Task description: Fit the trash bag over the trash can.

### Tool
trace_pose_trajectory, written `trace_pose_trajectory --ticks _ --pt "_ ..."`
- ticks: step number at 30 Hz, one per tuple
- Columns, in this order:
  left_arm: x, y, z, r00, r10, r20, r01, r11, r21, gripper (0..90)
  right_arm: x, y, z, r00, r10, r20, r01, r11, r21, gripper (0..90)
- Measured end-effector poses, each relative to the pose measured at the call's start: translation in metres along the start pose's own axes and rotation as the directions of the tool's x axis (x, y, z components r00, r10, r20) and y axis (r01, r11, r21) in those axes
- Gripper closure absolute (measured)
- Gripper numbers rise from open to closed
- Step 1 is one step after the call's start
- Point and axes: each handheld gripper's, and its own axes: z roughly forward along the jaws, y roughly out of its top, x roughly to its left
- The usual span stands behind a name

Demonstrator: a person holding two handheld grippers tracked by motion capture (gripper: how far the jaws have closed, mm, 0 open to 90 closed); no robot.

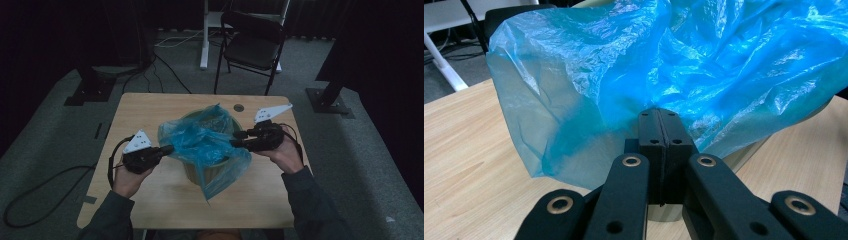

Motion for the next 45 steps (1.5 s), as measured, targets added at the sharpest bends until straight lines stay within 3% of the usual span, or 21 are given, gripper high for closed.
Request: trace_pose_trajectory --ticks 3,4,20,28,35,45 --pt "0.001 -0.003 -0.001 1.0 -0.007 0.001 0.007 1.0 -0.005 89.8 -0.002 -0.004 0.004 1.0 0.0 0.008 0.0 0.999 0.037 89.3" --pt "0.001 -0.004 0.0 0.9999 -0.012 0.002 0.012 0.9999 -0.005 89.8 -0.003 -0.005 0.004 1.0 0.003 0.004 -0.003 0.999 0.044 90.0" --pt "0.006 -0.014 0.002 0.9995 -0.03 -0.013 0.03 0.9993 0.022 89.8 -0.018 -0.031 -0.018 0.9935 0.045 0.104 -0.052 0.997 0.064 90.0" --pt "0.005 -0.016 0.001 0.9993 -0.037 -0.008 0.037 0.9991 0.022 89.8 -0.02 -0.04 -0.02 0.9931 0.067 0.097 -0.073 0.995 0.069 90.0" --pt "0.0 -0.011 -0.002 0.9996 -0.027 -0.002 0.027 0.9996 0.007 89.3 -0.015 -0.039 -0.018 0.9948 0.054 0.087 -0.06 0.996 0.069 87.9" --pt "-0.002 -0.005 -0.006 0.9996 -0.029 -0.003 0.029 0.9995 -0.01 80.4 -0.011 -0.036 -0.018 0.9955 0.041 0.086 -0.046 0.998 0.051 80.4"
